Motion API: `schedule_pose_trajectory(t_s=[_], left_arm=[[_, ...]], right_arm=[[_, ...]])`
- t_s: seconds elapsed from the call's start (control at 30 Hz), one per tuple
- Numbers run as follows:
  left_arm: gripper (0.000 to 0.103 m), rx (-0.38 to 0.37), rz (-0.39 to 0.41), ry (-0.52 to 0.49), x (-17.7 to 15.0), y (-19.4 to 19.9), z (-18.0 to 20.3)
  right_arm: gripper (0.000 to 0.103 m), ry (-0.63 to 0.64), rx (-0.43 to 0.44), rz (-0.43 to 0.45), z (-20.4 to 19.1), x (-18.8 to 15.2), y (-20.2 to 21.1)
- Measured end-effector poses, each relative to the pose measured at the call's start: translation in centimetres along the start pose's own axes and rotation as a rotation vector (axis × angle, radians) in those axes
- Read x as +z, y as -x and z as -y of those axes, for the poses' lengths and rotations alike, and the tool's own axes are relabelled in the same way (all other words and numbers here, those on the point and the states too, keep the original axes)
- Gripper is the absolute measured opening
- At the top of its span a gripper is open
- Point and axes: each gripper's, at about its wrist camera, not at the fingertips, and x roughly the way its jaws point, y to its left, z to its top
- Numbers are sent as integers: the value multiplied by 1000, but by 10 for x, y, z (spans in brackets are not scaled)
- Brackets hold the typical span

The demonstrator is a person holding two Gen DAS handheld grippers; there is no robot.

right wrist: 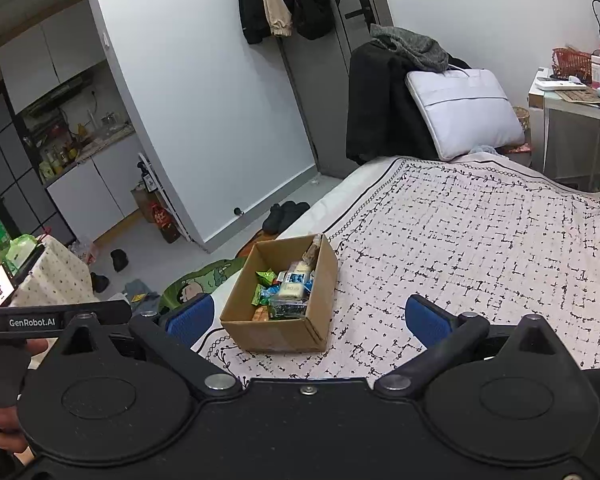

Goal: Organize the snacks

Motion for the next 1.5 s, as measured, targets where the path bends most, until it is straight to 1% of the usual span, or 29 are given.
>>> schedule_pose_trajectory(t_s=[0.33,1.5], left_arm=[[102,-8,16,-12,0,9,1],[102,-22,8,-19,-4,5,6]], right_arm=[[103,-4,0,11,6,-1,7],[103,40,16,-20,1,-4,4]])
